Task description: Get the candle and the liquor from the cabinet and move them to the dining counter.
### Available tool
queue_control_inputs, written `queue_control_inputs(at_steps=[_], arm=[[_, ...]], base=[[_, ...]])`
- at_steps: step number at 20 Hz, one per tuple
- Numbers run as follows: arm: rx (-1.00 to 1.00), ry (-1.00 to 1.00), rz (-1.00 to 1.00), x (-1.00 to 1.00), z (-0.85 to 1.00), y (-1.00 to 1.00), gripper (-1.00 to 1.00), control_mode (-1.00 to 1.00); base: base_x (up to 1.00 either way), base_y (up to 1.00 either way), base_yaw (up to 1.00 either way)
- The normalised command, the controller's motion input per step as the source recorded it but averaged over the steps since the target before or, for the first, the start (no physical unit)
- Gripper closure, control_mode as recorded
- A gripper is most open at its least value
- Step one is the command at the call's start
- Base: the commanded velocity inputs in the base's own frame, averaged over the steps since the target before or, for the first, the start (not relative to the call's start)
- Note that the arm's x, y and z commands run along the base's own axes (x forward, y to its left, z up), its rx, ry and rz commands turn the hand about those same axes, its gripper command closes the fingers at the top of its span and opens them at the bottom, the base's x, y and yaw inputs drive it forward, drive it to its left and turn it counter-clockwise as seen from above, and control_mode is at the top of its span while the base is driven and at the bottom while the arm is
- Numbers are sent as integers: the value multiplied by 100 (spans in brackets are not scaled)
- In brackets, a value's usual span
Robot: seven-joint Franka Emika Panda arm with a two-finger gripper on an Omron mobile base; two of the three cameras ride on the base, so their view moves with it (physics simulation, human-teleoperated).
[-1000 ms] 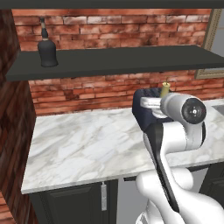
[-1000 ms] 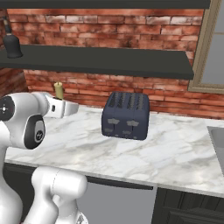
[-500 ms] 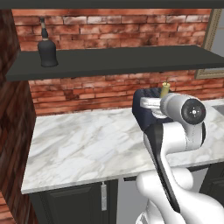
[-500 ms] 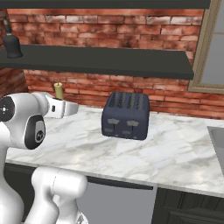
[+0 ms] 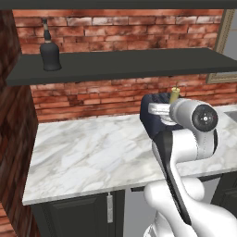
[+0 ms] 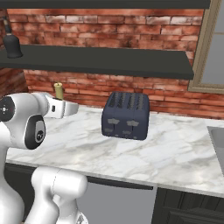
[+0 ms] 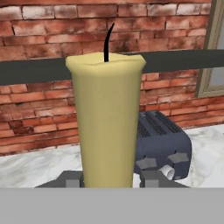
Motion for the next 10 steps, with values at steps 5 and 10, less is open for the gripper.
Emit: queue_control_inputs(at_steps=[5,10], arm=[[0,0,0,0,0,0,100,-100],[0,0,0,-5,0,0,100,-100]], base=[[0,0,0],[0,0,0]])
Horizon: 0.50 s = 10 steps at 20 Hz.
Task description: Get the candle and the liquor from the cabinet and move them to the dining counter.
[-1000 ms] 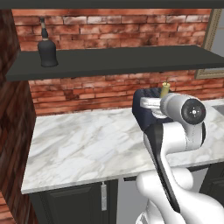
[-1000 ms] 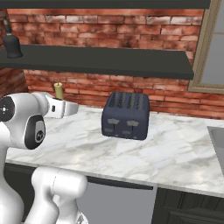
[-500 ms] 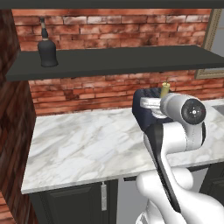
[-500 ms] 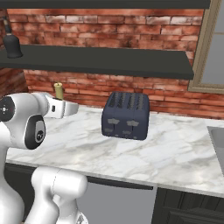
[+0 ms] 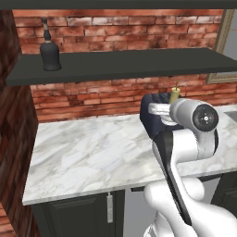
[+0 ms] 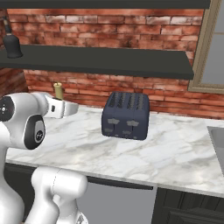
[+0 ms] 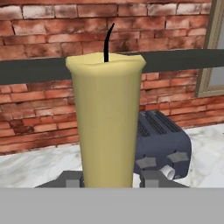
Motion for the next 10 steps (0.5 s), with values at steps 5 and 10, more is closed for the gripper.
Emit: queue_control_inputs(at_steps=[5,10], arm=[[0,0,0,-33,-1,0,100,-100],[0,0,0,-56,0,0,100,-100]], base=[[0,0,0],[0,0,0]])
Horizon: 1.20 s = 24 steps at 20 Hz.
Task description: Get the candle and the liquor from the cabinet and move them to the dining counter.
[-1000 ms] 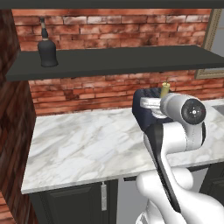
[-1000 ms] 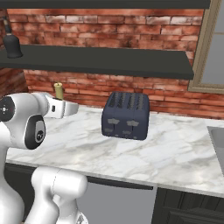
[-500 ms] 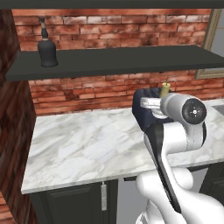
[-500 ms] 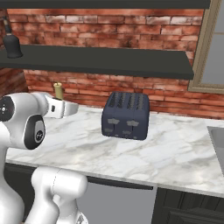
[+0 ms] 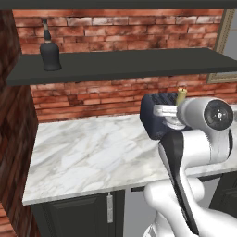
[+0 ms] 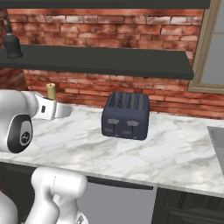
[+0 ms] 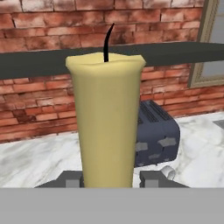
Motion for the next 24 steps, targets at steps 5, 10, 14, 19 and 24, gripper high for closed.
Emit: queue_control_inputs(at_steps=[5,10,14,19,24], arm=[[0,0,0,-33,-7,0,100,-100],[0,0,0,-1,-3,0,100,-100],[0,0,0,0,0,0,100,-100],[0,0,0,0,0,0,100,-100],[0,0,0,0,0,0,100,-100]], base=[[0,0,0],[0,0,0],[0,0,0],[0,0,0],[0,0,0]])
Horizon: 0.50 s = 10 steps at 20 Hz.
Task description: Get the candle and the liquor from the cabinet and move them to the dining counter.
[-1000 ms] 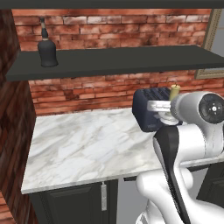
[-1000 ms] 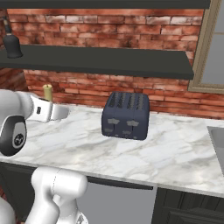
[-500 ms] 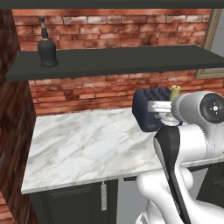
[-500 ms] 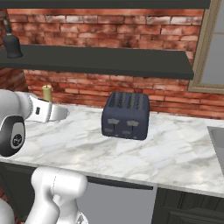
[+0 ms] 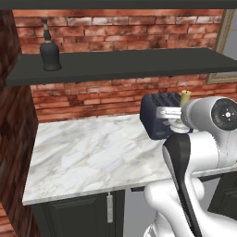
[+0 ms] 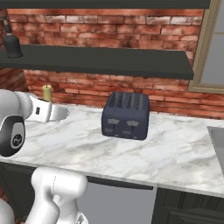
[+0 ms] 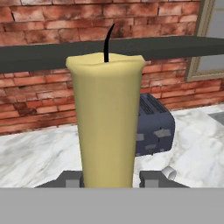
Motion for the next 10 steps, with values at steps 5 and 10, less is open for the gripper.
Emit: queue_control_inputs(at_steps=[5,10], arm=[[0,0,0,0,0,0,100,100],[0,0,0,0,0,0,100,100]], base=[[0,0,0],[0,0,0]])
